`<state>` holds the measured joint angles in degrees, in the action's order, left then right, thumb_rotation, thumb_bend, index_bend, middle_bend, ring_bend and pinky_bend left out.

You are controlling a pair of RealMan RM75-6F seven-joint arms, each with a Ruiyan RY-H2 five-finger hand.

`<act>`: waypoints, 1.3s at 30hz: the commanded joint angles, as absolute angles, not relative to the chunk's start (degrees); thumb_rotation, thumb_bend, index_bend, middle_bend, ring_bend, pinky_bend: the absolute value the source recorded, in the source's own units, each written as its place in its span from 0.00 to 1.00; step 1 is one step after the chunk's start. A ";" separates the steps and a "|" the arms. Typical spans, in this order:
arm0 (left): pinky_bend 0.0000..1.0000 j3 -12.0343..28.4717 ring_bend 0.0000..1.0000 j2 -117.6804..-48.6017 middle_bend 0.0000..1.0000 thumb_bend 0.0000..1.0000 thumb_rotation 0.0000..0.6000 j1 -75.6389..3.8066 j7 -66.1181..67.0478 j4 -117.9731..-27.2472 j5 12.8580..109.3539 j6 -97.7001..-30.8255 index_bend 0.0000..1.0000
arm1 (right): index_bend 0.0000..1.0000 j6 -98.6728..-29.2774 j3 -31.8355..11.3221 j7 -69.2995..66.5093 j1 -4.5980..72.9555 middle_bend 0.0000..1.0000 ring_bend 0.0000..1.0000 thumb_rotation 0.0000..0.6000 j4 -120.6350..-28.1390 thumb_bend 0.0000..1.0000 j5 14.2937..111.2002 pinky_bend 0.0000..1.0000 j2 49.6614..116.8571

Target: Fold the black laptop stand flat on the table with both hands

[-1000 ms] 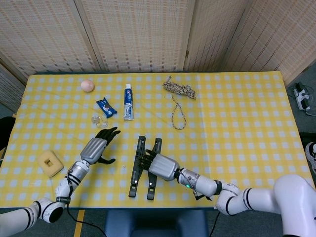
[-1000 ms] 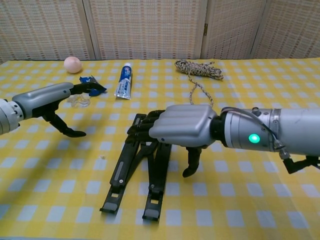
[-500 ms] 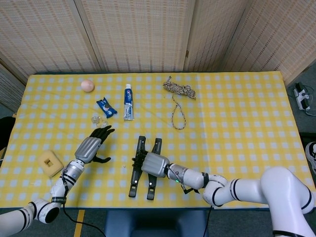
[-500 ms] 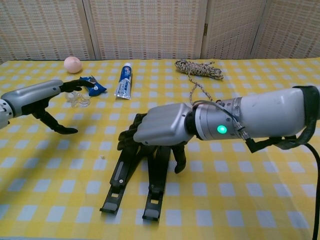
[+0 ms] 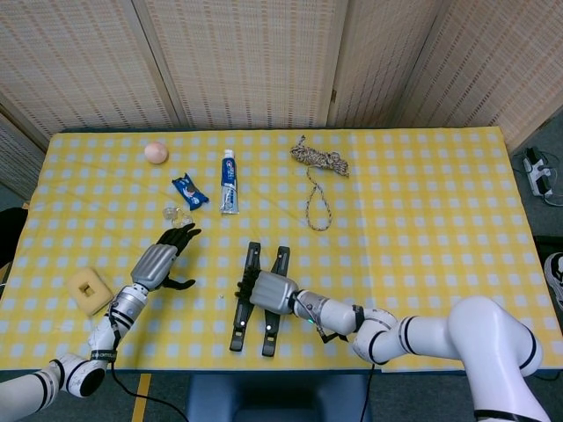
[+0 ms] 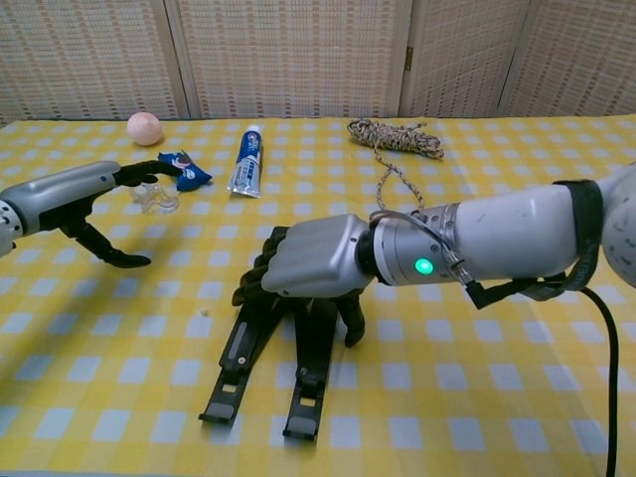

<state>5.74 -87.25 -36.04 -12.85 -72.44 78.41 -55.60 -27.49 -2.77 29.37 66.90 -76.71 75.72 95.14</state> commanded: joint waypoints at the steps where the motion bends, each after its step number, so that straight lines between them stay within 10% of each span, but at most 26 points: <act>1: 0.00 5.73 0.00 -87.34 0.01 0.24 1.00 -36.00 -13.04 -72.25 78.43 -55.55 0.05 | 0.16 -28.04 -2.75 28.33 67.04 0.24 0.12 1.00 -76.40 0.16 76.54 0.04 95.20; 22: 0.00 6.20 0.00 -87.94 0.01 0.24 1.00 -36.09 -12.41 -71.68 78.06 -55.26 0.05 | 0.50 -35.63 -1.33 15.49 66.47 0.49 0.31 1.00 -72.02 0.16 87.84 0.07 95.98; 29: 0.00 6.83 0.00 -87.96 0.01 0.24 1.00 -35.68 -9.56 -71.57 77.99 -57.44 0.05 | 0.01 -37.39 -1.86 16.91 65.08 0.06 0.06 1.00 -73.35 0.16 86.76 0.00 94.88; 39: 0.00 6.96 0.00 -80.74 0.01 0.25 1.00 -30.57 3.63 -76.25 76.68 -66.52 0.08 | 0.00 -61.29 -3.30 31.92 47.95 0.00 0.05 1.00 -91.87 0.16 76.77 0.00 83.07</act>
